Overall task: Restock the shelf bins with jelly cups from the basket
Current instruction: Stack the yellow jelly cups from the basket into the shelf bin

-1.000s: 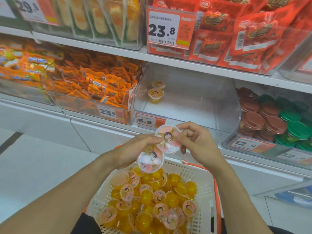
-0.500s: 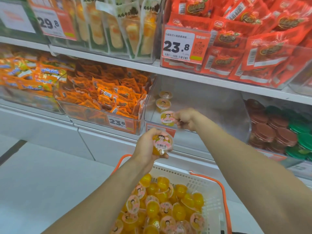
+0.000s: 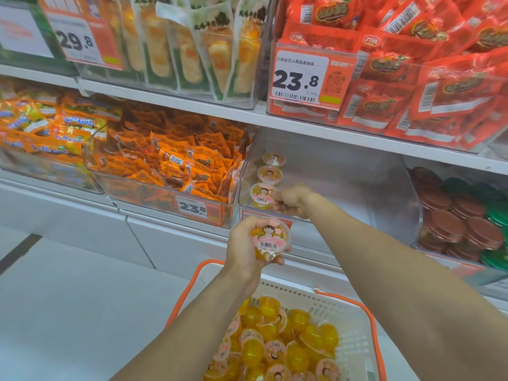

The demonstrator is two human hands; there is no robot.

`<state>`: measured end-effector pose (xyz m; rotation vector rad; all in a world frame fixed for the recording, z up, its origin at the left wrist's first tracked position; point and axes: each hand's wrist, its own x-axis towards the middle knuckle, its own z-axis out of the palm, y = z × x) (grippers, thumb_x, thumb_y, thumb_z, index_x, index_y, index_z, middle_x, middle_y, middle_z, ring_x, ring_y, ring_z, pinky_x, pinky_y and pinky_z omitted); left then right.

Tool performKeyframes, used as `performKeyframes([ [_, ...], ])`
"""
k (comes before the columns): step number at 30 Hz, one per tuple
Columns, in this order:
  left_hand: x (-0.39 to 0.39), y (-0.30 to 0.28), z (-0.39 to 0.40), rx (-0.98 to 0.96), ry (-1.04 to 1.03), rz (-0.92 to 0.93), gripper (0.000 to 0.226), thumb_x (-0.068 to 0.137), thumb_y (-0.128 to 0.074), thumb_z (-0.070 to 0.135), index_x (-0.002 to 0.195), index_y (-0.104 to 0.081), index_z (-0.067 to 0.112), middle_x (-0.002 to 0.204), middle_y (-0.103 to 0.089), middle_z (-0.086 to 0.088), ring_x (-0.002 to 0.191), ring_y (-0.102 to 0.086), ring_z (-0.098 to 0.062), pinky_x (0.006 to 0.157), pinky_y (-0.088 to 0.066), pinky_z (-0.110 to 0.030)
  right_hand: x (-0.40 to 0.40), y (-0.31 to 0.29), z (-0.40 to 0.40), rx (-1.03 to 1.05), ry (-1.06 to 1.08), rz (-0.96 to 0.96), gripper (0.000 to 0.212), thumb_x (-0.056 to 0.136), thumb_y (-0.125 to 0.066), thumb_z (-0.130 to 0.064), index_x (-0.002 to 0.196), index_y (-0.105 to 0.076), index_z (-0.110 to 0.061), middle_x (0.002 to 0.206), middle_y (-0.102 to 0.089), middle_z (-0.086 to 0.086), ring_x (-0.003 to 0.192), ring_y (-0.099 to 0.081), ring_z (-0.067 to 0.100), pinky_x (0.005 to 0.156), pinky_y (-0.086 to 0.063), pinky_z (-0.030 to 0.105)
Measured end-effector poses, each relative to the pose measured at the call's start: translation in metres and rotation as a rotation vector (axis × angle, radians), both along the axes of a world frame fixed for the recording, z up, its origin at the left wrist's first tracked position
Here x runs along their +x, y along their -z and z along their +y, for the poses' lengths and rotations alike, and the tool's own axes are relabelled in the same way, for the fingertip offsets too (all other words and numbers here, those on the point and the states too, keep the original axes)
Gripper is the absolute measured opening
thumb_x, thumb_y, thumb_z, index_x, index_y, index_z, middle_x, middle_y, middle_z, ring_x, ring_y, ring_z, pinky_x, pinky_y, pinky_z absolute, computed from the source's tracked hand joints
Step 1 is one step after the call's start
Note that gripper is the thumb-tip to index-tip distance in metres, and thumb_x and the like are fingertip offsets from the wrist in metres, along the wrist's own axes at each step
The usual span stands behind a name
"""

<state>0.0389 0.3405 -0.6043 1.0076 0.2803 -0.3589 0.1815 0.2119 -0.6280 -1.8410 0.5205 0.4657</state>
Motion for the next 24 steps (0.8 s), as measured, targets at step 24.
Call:
performKeyframes([
  [24, 0.008, -0.007, 0.000, 0.502, -0.103, -0.427, 0.024, 0.099, -0.047, 0.031, 0.090, -0.066, 0.020, 0.096, -0.066, 0.005, 0.088, -0.063, 0.000, 0.078, -0.048, -0.017, -0.132, -0.057, -0.022, 0.383, -0.260, -0.262, 0.027, 0.080, -0.075, -0.015, 0.103, -0.067, -0.005, 0.065, -0.067, 0.012, 0.052, -0.062, 0.018, 0.052, -0.054, 0.027],
])
